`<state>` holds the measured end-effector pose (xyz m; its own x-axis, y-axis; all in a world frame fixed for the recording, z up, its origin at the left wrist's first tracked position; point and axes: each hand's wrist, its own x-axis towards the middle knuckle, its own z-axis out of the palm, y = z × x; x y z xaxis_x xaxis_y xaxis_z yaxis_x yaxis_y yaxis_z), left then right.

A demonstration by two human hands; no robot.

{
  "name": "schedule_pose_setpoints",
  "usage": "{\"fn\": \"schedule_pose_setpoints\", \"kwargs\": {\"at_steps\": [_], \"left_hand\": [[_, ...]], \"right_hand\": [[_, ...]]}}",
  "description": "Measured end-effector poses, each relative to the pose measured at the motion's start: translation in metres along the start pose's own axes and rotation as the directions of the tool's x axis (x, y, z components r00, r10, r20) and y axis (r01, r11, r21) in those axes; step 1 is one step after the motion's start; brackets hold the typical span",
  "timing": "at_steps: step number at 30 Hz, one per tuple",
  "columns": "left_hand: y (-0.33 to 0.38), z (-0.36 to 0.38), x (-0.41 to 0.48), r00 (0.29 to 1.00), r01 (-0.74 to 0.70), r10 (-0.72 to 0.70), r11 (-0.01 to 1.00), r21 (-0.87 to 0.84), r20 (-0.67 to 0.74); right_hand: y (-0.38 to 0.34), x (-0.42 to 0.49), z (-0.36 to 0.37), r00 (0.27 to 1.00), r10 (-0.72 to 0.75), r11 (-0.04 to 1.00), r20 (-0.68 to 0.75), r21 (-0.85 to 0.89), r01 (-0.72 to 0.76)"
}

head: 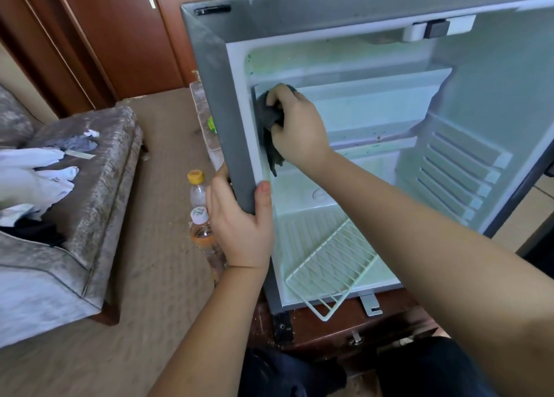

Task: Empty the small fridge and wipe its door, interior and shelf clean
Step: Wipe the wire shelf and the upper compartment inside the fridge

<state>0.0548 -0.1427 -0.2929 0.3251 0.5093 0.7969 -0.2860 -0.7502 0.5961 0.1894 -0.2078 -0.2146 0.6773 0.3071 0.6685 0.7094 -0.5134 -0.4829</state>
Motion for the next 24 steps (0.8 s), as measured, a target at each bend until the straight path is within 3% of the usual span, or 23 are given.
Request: {"fn": "schedule_pose_setpoints", "kwargs": {"at_steps": [2, 7, 12, 16, 20, 22, 24], "left_hand": [[-0.002, 0.001, -0.001, 1.000, -0.017, 0.017, 1.000, -0.008, -0.007], [-0.003, 0.000, 0.001, 1.000, 0.009, -0.009, 1.000, -0.014, 0.024], [-0.003, -0.001, 0.002, 0.999, 0.007, -0.007, 1.000, 0.008, 0.036], [-0.003, 0.000, 0.001, 0.999, 0.003, -0.004, 0.999, 0.032, 0.034], [-0.003, 0.001, 0.001, 0.999, -0.009, 0.008, 0.999, 0.035, 0.034], [-0.002, 0.001, 0.001, 0.999, 0.011, -0.012, 0.999, 0.030, 0.033], [-0.002, 0.000, 0.001, 1.000, 0.012, -0.012, 1.000, 0.026, 0.024]], "right_hand": [[-0.007, -0.002, 0.002, 0.999, -0.044, 0.997, 0.027, -0.057, 0.045], [-0.008, 0.002, 0.006, 0.987, 0.036, 0.967, 0.156, -0.254, 0.005], [0.024, -0.018, -0.001, 0.969, 0.090, 0.959, 0.229, -0.284, -0.022], [0.065, -0.032, -0.028, 0.976, 0.196, 0.961, 0.097, -0.217, -0.172], [0.088, -0.034, -0.042, 0.927, 0.316, 0.945, -0.202, -0.017, -0.326], [0.076, -0.025, -0.032, 0.907, 0.307, 0.951, -0.288, 0.072, -0.299], [0.050, -0.016, -0.010, 0.943, 0.199, 0.980, -0.266, 0.075, -0.186]]}}
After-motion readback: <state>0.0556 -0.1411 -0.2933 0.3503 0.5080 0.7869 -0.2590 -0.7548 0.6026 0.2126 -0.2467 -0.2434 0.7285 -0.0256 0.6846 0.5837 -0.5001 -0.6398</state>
